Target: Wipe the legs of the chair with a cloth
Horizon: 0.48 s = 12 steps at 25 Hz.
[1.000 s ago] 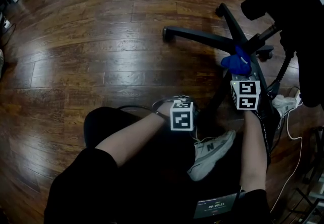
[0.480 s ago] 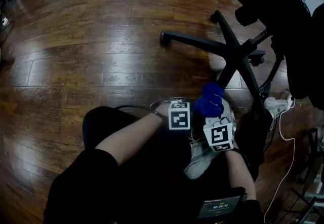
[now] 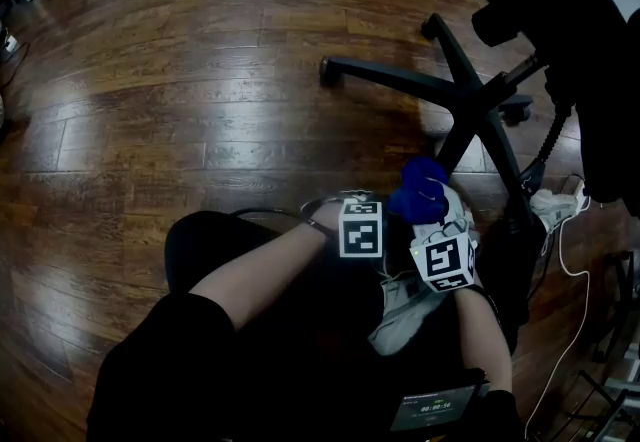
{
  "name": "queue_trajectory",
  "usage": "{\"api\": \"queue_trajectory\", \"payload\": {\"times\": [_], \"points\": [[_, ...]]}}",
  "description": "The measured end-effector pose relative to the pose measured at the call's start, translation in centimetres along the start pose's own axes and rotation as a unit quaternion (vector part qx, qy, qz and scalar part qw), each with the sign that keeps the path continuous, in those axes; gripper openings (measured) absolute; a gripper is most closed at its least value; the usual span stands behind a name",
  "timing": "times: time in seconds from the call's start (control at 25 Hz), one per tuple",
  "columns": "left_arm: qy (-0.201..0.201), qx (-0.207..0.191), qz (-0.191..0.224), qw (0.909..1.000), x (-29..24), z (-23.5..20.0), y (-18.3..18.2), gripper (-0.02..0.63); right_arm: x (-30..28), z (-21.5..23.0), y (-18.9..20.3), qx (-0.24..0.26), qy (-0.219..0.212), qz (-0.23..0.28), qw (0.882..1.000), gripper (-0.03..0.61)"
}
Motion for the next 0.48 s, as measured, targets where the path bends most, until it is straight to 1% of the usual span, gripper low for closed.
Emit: {"api": "queue_trajectory", "payload": {"times": [0.16, 0.32, 0.4, 0.48], "points": [[0.004, -0.002, 0.002, 1.0000, 0.0, 0.1, 0.0, 0.356, -2.7, 7.2, 1.6, -0.029, 0.047, -0.019, 0.998, 0.100], [0.007, -0.002, 0.005, 1.0000, 0.1, 0.0, 0.0, 0.356, -4.7, 13.8, 3.1, -0.066, 0.090, -0.038, 0.993, 0.100], [0.009, -0.002, 0.007, 0.9999, 0.1, 0.0, 0.0, 0.356, -5.2, 15.5, 3.5, -0.077, 0.104, -0.047, 0.991, 0.100], [0.009, -0.001, 0.007, 0.9999, 0.1, 0.1, 0.0, 0.356, -5.3, 15.7, 3.7, -0.078, 0.110, -0.053, 0.989, 0.100]]}}
Point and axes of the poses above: the fingertips, and each gripper's own axes: x backward along the fingers, z to its right, y out of its underside, the point moved 1 cm from there along x, backward along the fingers, and after that the axes turned 7 degrees about x, right-handed, at the moved point
